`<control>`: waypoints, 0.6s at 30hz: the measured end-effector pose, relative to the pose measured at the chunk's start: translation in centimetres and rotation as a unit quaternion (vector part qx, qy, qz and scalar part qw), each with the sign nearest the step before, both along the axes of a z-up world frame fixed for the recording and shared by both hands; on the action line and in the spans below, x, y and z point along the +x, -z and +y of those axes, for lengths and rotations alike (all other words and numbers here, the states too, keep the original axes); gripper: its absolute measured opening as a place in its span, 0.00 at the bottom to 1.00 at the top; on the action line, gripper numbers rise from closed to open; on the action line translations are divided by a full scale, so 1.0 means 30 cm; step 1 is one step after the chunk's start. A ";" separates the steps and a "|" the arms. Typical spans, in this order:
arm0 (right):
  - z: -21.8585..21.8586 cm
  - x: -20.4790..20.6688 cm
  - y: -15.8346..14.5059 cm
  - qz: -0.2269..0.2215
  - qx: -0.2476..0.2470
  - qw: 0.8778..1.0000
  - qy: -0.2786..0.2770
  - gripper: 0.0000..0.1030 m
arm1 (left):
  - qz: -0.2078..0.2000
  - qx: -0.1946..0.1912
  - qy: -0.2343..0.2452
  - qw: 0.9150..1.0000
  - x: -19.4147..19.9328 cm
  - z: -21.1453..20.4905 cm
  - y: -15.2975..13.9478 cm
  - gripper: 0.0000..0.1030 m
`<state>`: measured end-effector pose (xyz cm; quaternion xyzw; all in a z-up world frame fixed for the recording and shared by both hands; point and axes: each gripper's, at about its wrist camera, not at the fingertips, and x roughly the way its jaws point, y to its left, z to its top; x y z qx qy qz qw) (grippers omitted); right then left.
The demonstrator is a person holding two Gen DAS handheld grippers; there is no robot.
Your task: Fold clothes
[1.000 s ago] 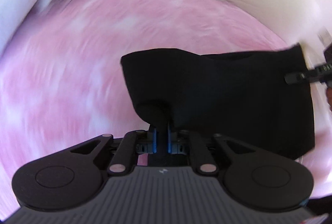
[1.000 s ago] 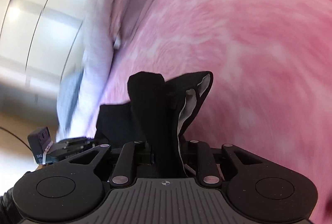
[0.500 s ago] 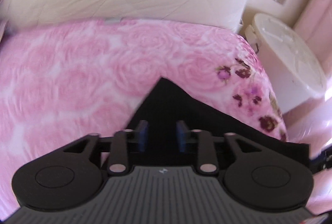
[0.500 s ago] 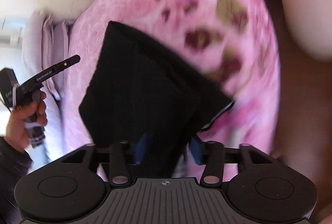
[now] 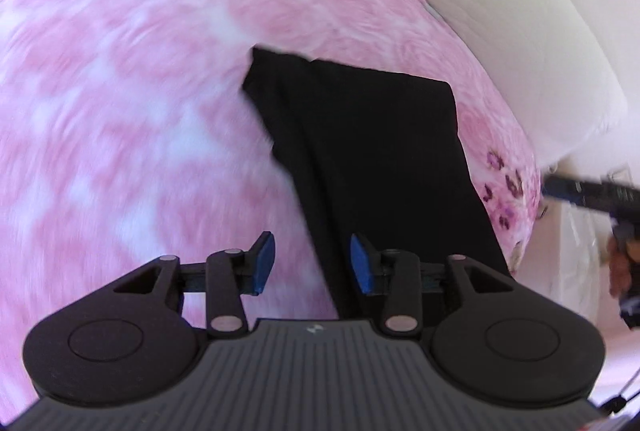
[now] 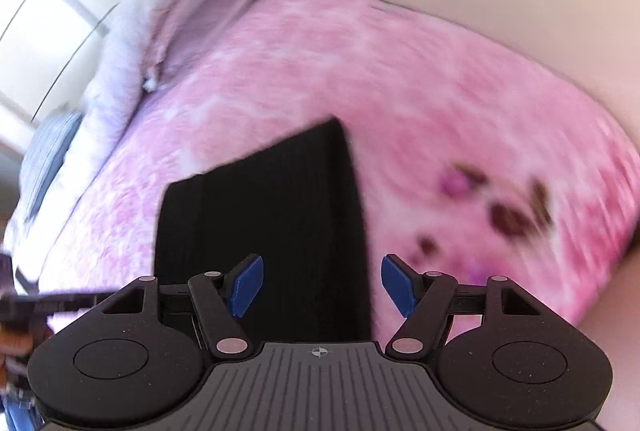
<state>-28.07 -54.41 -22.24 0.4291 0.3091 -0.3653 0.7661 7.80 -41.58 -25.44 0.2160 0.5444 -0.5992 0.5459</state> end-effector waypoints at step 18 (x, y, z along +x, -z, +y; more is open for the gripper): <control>-0.215 0.387 -0.076 0.060 -0.102 0.947 -0.299 0.67 | 0.254 0.008 -0.322 0.912 -0.310 0.499 0.145 0.90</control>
